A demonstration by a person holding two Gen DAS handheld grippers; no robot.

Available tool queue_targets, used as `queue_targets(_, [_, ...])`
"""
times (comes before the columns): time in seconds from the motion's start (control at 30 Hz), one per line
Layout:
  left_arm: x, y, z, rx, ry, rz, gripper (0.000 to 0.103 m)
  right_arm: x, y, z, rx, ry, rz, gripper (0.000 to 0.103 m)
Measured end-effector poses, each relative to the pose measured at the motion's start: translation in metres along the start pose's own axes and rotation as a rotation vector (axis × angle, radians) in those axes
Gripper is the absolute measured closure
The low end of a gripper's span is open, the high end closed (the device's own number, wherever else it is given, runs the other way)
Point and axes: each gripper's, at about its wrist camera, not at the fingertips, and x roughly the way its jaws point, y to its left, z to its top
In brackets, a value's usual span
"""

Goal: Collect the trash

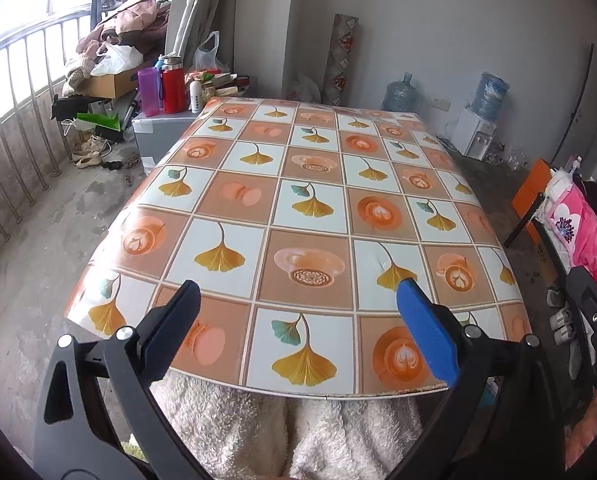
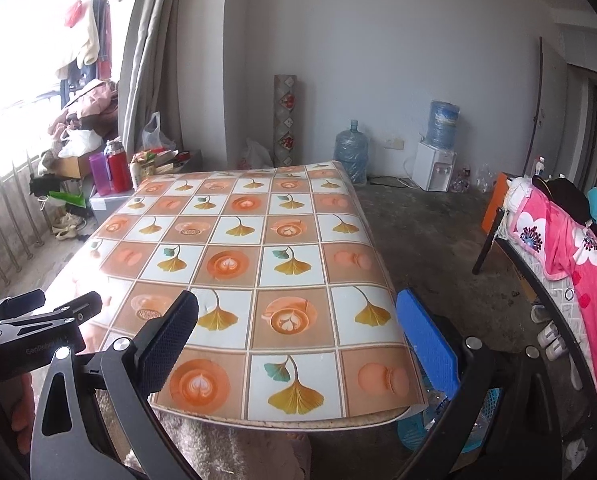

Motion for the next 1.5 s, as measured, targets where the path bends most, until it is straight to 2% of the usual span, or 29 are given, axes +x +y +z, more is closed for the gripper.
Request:
queue_targets(0.3, [-0.006, -0.013, -0.016, 0.035, 0.032, 0.027, 0.009, -0.01, -0.011, -0.019, 0.002, 0.032, 0.029, 0.006])
queue_targets(0.53, [-0.005, -0.02, -0.021, 0.032, 0.049, 0.038, 0.009, -0.011, -0.016, -0.035, -0.014, 0.068, 0.002, 0.006])
queue_targets(0.73, [0.007, -0.025, -0.032, 0.042, 0.122, 0.017, 0.009, -0.013, -0.026, -0.051, 0.043, 0.137, -0.032, 0.006])
queue_targets(1.0, [0.02, -0.042, -0.044, 0.11, 0.19, -0.02, 0.009, -0.004, -0.047, -0.072, 0.143, 0.261, -0.074, 0.006])
queue_targets(1.17, [0.02, -0.051, -0.044, 0.134, 0.191, -0.031, 0.009, -0.001, -0.057, -0.076, 0.173, 0.289, -0.088, 0.006])
queue_targets(1.5, [0.017, -0.056, -0.044, 0.149, 0.187, -0.035, 0.009, 0.004, -0.05, -0.075, 0.096, 0.311, -0.142, 0.006])
